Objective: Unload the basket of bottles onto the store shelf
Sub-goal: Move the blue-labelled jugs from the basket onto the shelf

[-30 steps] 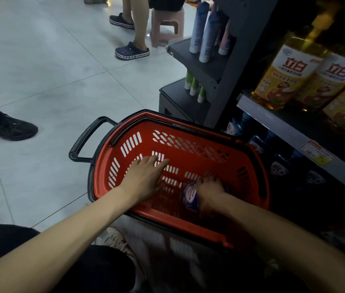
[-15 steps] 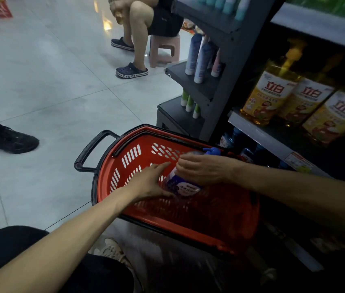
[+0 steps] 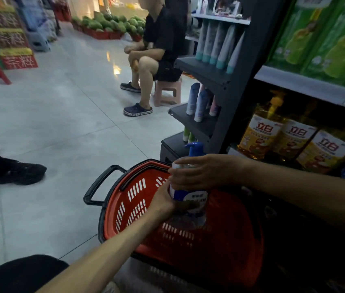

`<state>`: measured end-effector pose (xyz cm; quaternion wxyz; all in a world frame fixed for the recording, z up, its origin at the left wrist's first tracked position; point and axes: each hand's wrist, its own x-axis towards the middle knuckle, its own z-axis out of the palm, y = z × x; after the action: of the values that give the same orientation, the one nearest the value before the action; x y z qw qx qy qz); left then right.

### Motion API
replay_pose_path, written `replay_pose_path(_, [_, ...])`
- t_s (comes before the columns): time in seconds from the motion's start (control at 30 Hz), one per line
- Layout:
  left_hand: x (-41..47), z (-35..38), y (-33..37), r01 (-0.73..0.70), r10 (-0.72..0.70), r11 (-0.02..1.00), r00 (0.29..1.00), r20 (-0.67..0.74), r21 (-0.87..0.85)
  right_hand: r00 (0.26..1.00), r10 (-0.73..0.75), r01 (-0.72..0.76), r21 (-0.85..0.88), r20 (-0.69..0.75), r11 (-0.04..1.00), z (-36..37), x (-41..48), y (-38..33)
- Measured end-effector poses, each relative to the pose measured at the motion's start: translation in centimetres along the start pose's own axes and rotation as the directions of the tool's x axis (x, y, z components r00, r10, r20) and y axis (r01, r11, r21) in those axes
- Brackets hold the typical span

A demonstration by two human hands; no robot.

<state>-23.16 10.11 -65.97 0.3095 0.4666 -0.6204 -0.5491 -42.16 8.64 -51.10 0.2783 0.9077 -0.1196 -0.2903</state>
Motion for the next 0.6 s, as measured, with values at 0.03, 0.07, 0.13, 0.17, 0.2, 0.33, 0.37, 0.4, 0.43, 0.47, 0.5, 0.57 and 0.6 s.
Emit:
replay_pose_path(0.03, [-0.3,0.2,0.3,0.043,-0.043,0.996,0.999,0.006,-0.080,0.997,0.075,-0.076,-0.055,-0.020,0.996,-0.2,-0.8,0.2])
replay_pose_path(0.07, [-0.5,0.4,0.6,0.072,-0.069,0.985,0.997,0.018,-0.160,0.993,0.106,-0.112,-0.123,-0.053,0.986,-1.1,-1.2,0.2])
replay_pose_path(0.13, [-1.0,0.8,1.1,0.107,-0.105,0.959,0.994,0.020,-0.263,0.978,0.081,-0.132,-0.268,-0.192,0.954,-0.9,-1.7,-0.1])
replay_pose_path(0.17, [-1.2,0.8,1.3,0.116,-0.117,0.946,0.993,0.014,-0.303,0.954,0.170,-0.230,-0.239,-0.246,0.943,-0.6,-1.9,-0.6])
replay_pose_path(0.2, [-1.3,0.9,1.4,0.120,-0.125,0.936,0.992,0.008,-0.331,0.901,0.277,-0.343,-0.157,-0.334,0.926,-0.2,-2.0,-1.2])
replay_pose_path(0.33, [-1.5,0.7,2.2,0.128,-0.151,0.904,0.988,-0.025,-0.407,0.462,0.856,-0.619,0.607,-0.233,0.499,0.5,-2.0,-3.8])
replay_pose_path(0.37, [-1.5,0.6,2.4,0.123,-0.155,0.897,0.987,-0.040,-0.424,0.383,0.916,-0.591,0.732,-0.116,0.340,0.4,-2.0,-4.5])
replay_pose_path(0.4, [-1.4,0.5,2.6,0.114,-0.153,0.891,0.987,-0.054,-0.439,0.328,0.945,-0.544,0.821,0.017,0.175,0.3,-2.1,-4.9])
replay_pose_path(0.43, [-1.3,0.3,2.7,0.110,-0.154,0.886,0.986,-0.063,-0.450,0.294,0.943,-0.478,0.879,0.154,0.006,0.2,-2.0,-5.3])
replay_pose_path(0.47, [-1.3,0.2,2.8,0.101,-0.149,0.885,0.986,-0.070,-0.454,0.298,0.910,-0.401,0.903,0.289,-0.156,0.2,-1.9,-5.5])
replay_pose_path(0.5, [-1.2,0.1,2.9,0.089,-0.141,0.884,0.987,-0.080,-0.459,0.336,0.849,-0.327,0.896,0.407,-0.299,0.3,-1.9,-5.7])
replay_pose_path(0.57, [-1.1,0.0,3.3,0.060,-0.116,0.882,0.989,-0.092,-0.468,0.439,0.727,-0.246,0.849,0.528,-0.468,0.7,-1.5,-6.0])
replay_pose_path(0.6, [-1.0,0.0,3.5,0.045,-0.100,0.881,0.991,-0.093,-0.472,0.481,0.683,-0.223,0.830,0.550,-0.512,0.9,-1.6,-6.1])
